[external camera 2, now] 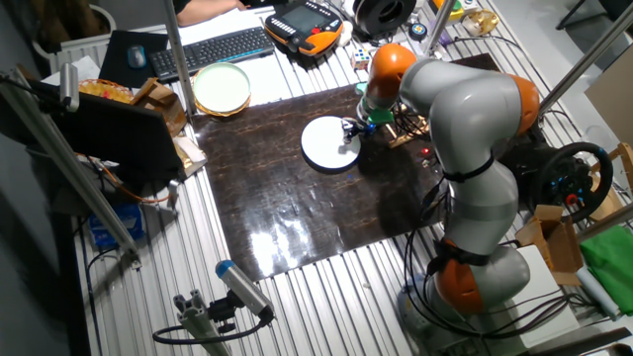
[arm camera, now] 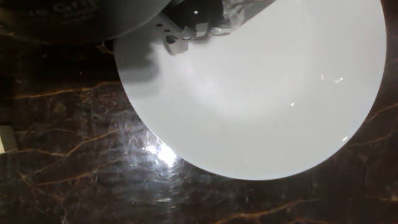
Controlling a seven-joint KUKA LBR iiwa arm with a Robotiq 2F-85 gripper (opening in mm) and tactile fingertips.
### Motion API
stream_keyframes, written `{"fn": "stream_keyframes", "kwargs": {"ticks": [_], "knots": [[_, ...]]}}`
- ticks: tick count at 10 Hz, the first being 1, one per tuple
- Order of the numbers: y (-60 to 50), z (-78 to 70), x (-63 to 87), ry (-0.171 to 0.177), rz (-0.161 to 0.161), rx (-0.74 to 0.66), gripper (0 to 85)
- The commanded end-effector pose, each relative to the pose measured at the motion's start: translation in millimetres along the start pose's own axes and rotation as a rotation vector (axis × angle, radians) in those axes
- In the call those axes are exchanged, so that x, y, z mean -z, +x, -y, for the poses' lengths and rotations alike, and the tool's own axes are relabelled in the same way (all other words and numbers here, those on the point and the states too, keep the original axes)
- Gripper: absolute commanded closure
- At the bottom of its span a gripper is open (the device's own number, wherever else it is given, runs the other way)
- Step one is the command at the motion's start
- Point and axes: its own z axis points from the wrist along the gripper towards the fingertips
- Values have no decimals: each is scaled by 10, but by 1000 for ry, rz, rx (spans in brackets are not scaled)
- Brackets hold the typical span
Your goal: Put the dish on the dish rack
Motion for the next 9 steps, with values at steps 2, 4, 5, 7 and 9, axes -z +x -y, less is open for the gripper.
{"fn": "stream_keyframes", "kwargs": {"ticks": [2, 4, 5, 7, 9], "knots": [[-3, -10, 1, -24, -13, 18, 607], [-7, -6, 14, -47, -24, 39, 797], [-12, -14, 39, -53, -32, 47, 830], [-31, -33, 142, -59, -54, 41, 830], [-85, -65, 341, -64, -90, 26, 830]]}}
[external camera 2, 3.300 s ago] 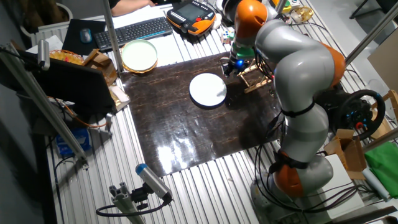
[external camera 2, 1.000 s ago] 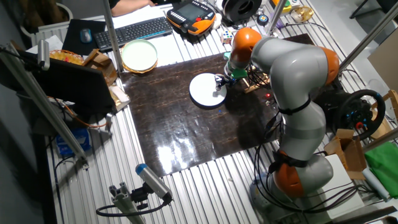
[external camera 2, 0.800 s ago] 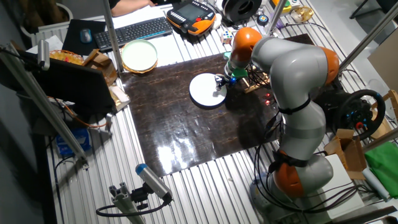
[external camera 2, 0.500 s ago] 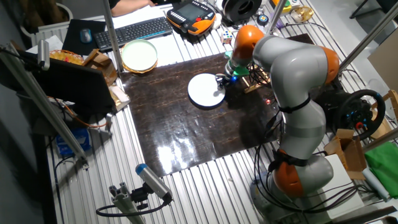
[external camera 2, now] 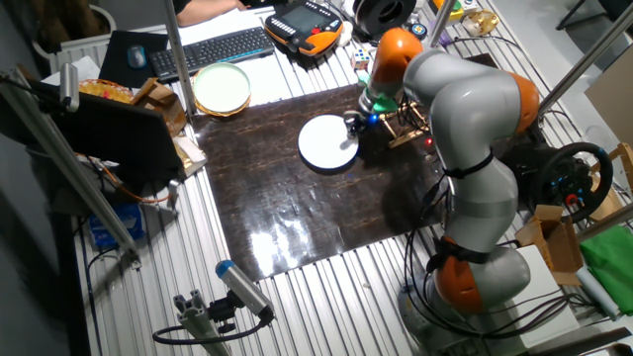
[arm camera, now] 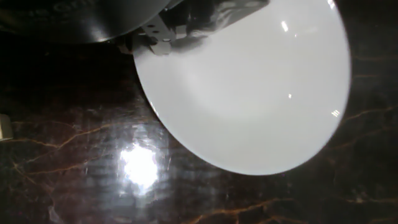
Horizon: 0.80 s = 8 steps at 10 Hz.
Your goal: Put the dish on the dish rack
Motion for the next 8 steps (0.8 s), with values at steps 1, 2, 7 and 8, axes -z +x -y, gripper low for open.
{"fn": "stream_keyframes", "kwargs": {"ticks": [1, 2, 7, 8], "knots": [[-7, -22, 120, 0, -11, -5, 830], [-4, -37, 216, 1, -19, -6, 830], [21, -47, 655, 63, -15, 4, 830], [42, -67, 784, 96, 3, 6, 830]]}}
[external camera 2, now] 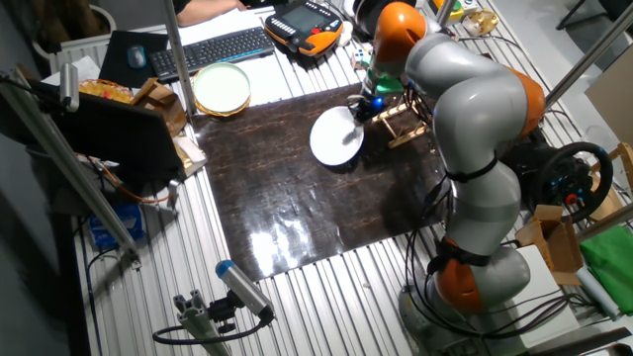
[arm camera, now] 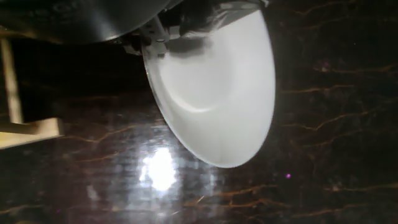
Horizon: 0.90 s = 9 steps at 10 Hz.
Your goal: Put the dish on the dish rack
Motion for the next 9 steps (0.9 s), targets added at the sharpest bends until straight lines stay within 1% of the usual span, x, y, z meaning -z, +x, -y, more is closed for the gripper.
{"fn": "stream_keyframes", "kwargs": {"ticks": [1, 2, 3, 5, 6, 7, 9], "knots": [[23, 2, 125, 34, 7, 2, 830], [48, 31, 236, 64, 8, 6, 830], [83, 66, 331, 78, 8, 6, 830], [227, 103, 507, 155, 10, 2, 830], [284, 101, 561, 184, 15, 4, 830], [310, 101, 583, 185, 13, 10, 830], [319, 94, 588, 176, -2, 28, 830]]}}
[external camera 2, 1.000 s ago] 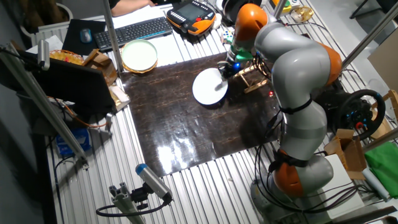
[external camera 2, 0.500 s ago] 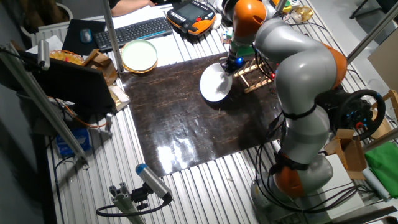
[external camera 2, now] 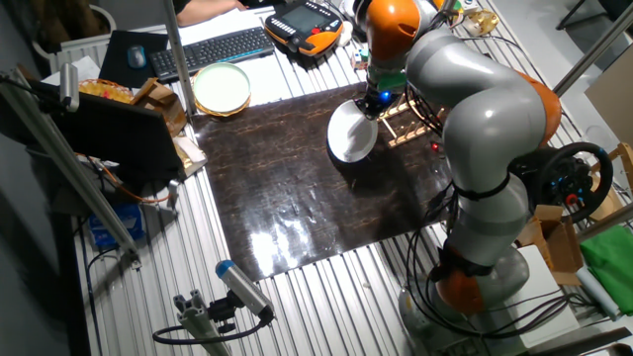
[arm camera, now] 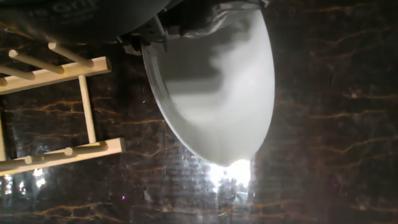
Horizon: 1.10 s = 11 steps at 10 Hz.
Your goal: Put the dish on the dish rack
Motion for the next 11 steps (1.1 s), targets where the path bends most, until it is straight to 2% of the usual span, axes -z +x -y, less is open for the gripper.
{"fn": "stream_keyframes", "kwargs": {"ticks": [1, 2, 3, 4, 5, 6, 7, 8, 10, 11], "knots": [[-1, 0, 2, -5, -7, 1, 830], [-1, 0, 2, -23, -19, -2, 830], [-1, 0, 2, -26, -33, -11, 830], [-1, 0, 2, -18, -42, -26, 830], [-1, 0, 2, 20, -40, -33, 830], [-1, 0, 2, 49, -24, -53, 830], [-1, 0, 2, 98, 1, -85, 830], [-1, 0, 2, 114, 16, -100, 830], [-1, 0, 2, 90, 19, -107, 830], [-1, 0, 2, 97, 23, -104, 830]]}}
